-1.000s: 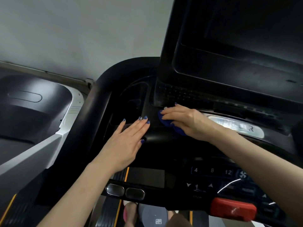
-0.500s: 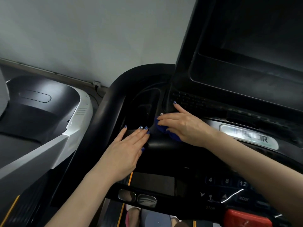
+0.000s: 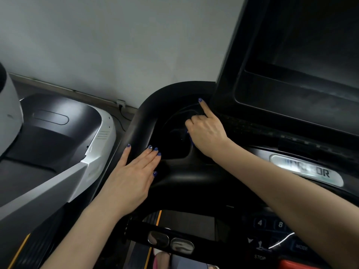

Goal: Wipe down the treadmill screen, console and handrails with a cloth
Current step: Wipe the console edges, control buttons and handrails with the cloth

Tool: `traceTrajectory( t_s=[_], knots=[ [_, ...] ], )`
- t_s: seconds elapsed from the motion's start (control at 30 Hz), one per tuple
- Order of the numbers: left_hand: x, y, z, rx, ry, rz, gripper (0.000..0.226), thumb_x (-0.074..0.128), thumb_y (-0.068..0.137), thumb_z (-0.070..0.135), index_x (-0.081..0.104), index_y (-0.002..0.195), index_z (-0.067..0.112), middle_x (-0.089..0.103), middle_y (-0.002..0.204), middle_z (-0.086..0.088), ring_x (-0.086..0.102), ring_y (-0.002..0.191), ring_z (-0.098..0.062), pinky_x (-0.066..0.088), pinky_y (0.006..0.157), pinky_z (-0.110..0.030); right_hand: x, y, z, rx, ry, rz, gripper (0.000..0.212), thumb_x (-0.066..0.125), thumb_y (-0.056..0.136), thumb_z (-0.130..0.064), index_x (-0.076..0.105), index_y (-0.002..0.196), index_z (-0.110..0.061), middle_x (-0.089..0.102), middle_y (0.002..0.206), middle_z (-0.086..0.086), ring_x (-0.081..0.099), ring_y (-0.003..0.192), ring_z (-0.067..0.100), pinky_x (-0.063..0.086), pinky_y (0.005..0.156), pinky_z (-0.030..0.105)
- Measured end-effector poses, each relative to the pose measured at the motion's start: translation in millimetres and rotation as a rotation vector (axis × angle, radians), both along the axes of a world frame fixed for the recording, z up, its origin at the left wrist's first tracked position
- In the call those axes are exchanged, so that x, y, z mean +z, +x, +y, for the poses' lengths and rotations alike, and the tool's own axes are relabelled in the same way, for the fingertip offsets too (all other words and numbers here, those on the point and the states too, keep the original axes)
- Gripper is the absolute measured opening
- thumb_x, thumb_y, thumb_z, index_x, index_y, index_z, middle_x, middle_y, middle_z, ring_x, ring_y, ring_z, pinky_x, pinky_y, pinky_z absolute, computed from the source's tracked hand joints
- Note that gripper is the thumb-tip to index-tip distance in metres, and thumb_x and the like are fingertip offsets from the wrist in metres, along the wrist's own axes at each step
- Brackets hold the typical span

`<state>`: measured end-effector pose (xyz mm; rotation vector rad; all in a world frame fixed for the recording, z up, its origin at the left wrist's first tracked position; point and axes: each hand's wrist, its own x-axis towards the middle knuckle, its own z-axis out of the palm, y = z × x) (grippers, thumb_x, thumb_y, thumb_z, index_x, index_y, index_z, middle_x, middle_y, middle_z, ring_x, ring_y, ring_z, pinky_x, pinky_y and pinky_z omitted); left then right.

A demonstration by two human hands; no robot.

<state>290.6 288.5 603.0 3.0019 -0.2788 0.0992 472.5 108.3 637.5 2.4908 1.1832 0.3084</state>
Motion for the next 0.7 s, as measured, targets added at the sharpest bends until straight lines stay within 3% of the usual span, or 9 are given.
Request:
traceTrajectory(
  t_s=[0.07, 0.13, 0.2, 0.3, 0.4, 0.47, 0.57, 0.7],
  knots=[
    [0, -1, 1, 0.006, 0.006, 0.004, 0.055, 0.031, 0.093, 0.028, 0.057, 0.137, 0.011, 0.055, 0.143, -0.004, 0.046, 0.137, -0.017, 0.017, 0.114, -0.054, 2, 3, 5, -0.019, -0.032, 0.009, 0.028, 0.037, 0.094, -0.006, 0.063, 0.086, -0.010, 0.052, 0.067, 0.001, 0.049, 0.061, 0.018, -0.011, 0.119, 0.043],
    [-1, -1, 0, 0.004, 0.010, -0.001, 0.055, 0.031, 0.092, 0.028, 0.058, 0.136, 0.011, 0.056, 0.142, -0.003, 0.047, 0.137, -0.017, 0.016, 0.114, -0.054, 1, 6, 3, 0.017, -0.059, 0.070, 0.024, 0.040, 0.095, -0.007, 0.064, 0.092, -0.011, 0.055, 0.072, 0.002, 0.052, 0.065, 0.019, -0.010, 0.119, 0.043],
    [-2, -3, 0, 0.005, 0.009, 0.000, 0.055, 0.031, 0.092, 0.028, 0.058, 0.137, 0.012, 0.056, 0.143, -0.002, 0.045, 0.138, -0.017, 0.015, 0.114, -0.053, -5, 9, -10, 0.118, -0.032, 0.178, 0.018, 0.049, 0.095, -0.013, 0.065, 0.104, -0.011, 0.064, 0.087, 0.005, 0.063, 0.078, 0.022, 0.000, 0.122, 0.042],
    [-3, -6, 1, 0.007, 0.005, -0.011, 0.054, 0.032, 0.092, 0.028, 0.059, 0.136, 0.011, 0.057, 0.142, -0.003, 0.044, 0.138, -0.020, 0.015, 0.114, -0.053, -5, 8, -35, 0.249, 0.146, 0.407, 0.028, 0.062, 0.092, -0.015, 0.064, 0.119, -0.007, 0.069, 0.111, 0.009, 0.067, 0.102, 0.027, 0.009, 0.120, 0.035],
    [-4, -8, 1, 0.008, 0.010, -0.022, 0.054, 0.032, 0.091, 0.028, 0.060, 0.134, 0.011, 0.058, 0.140, -0.003, 0.044, 0.138, -0.021, 0.015, 0.113, -0.054, 4, 4, -59, 0.202, 0.288, 0.698, 0.042, 0.062, 0.094, -0.014, 0.054, 0.135, -0.012, 0.058, 0.138, 0.005, 0.046, 0.134, 0.022, 0.000, 0.117, 0.016],
    [-6, -10, 2, 0.012, 0.010, -0.015, 0.054, 0.032, 0.092, 0.028, 0.060, 0.133, 0.011, 0.058, 0.141, -0.002, 0.042, 0.139, -0.021, 0.014, 0.114, -0.053, 11, 2, -72, 0.157, 0.336, 0.847, 0.045, 0.063, 0.094, -0.013, 0.052, 0.138, -0.018, 0.051, 0.145, 0.001, 0.032, 0.142, 0.022, 0.007, 0.120, 0.020],
    [-7, -13, 3, 0.003, 0.019, -0.008, 0.054, 0.031, 0.091, 0.028, 0.061, 0.132, 0.011, 0.058, 0.140, -0.002, 0.040, 0.141, -0.022, 0.014, 0.114, -0.054, 9, -5, -68, 0.254, 0.364, 0.922, 0.034, 0.064, 0.092, -0.008, 0.060, 0.126, -0.011, 0.057, 0.139, 0.003, 0.048, 0.133, 0.017, 0.016, 0.122, 0.036],
    [-2, -16, 3, -0.008, 0.023, -0.015, 0.053, 0.031, 0.090, 0.028, 0.066, 0.127, 0.011, 0.063, 0.135, -0.001, 0.042, 0.140, -0.023, 0.015, 0.113, -0.053, -1, -15, -35, 0.339, 0.276, 0.983, 0.028, 0.063, 0.093, -0.007, 0.063, 0.121, -0.007, 0.058, 0.137, 0.006, 0.048, 0.132, 0.012, 0.013, 0.122, 0.036]
  ],
)
